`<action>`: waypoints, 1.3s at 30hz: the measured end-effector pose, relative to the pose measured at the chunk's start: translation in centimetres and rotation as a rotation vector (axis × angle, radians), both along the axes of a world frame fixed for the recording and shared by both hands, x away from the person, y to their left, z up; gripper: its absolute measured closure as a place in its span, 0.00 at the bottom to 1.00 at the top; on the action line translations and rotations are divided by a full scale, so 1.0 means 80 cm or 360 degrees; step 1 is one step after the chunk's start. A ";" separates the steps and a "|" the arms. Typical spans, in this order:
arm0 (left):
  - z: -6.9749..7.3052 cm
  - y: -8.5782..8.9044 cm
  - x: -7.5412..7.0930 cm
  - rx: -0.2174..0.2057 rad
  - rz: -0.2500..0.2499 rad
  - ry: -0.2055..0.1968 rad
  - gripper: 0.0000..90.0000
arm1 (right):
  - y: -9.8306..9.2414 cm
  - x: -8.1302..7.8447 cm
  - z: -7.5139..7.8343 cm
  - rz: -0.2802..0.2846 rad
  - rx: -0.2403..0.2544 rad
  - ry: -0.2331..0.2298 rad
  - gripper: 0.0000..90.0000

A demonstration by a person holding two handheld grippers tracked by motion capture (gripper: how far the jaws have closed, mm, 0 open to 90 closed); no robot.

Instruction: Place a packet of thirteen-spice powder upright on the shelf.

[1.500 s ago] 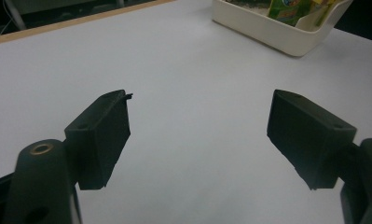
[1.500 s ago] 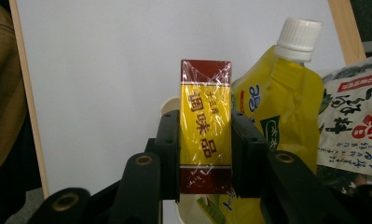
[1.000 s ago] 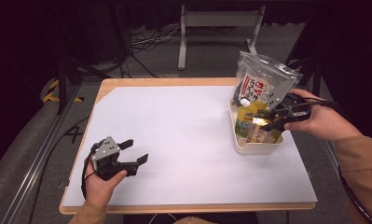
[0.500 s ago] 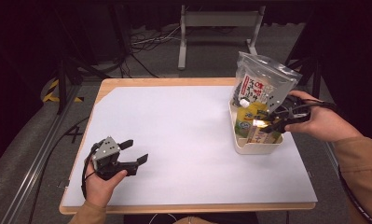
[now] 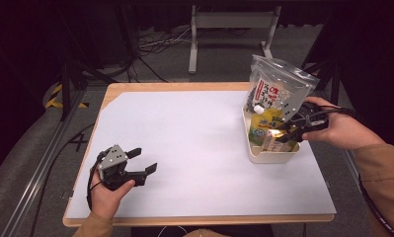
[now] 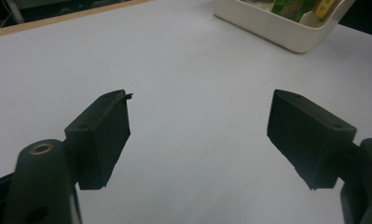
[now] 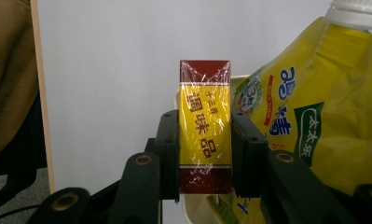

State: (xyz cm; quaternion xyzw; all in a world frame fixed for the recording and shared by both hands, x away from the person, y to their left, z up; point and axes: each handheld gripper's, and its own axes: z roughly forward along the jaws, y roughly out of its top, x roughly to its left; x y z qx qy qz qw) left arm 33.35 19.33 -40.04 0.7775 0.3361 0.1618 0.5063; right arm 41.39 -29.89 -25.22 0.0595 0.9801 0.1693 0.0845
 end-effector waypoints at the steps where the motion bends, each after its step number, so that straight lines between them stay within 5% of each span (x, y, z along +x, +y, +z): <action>1: 0.000 0.000 0.000 0.0000 0.0000 0.0000 0.24 | 0.000 0.000 -0.001 0.0002 -0.0003 0.0010 0.76; 39: -0.004 -0.002 0.001 0.0002 0.0000 0.0021 0.24 | 0.015 -0.004 -0.039 0.0011 -0.0145 -0.0087 0.75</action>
